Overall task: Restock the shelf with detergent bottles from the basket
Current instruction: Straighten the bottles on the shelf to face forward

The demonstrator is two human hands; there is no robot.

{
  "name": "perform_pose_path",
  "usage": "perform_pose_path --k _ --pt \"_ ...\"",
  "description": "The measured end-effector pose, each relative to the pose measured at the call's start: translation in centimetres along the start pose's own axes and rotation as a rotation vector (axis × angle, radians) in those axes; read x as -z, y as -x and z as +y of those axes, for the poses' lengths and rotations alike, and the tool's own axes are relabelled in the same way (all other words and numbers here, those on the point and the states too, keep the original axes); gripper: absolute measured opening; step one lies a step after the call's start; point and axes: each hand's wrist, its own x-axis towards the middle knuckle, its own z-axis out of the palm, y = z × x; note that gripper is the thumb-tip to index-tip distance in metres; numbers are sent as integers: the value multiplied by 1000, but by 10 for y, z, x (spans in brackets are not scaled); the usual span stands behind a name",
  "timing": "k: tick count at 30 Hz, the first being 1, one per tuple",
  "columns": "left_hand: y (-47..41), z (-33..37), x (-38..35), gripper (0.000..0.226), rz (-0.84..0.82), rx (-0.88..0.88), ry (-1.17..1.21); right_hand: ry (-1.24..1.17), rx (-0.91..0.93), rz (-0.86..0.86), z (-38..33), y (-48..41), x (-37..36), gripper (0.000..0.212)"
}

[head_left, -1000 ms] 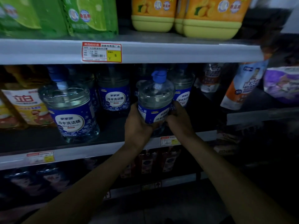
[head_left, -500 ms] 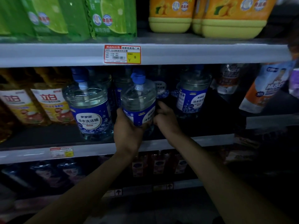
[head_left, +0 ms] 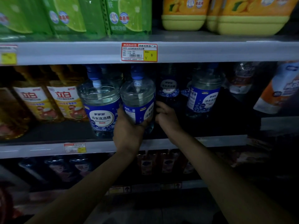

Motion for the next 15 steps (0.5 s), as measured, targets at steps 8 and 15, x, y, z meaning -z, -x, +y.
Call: perform_pose_path --k 8,15 --pt "23 12 30 50 43 -57 103 113 -51 42 11 -3 16 52" --pt "42 28 10 34 -239 -95 282 -126 -108 233 18 -17 29 41"
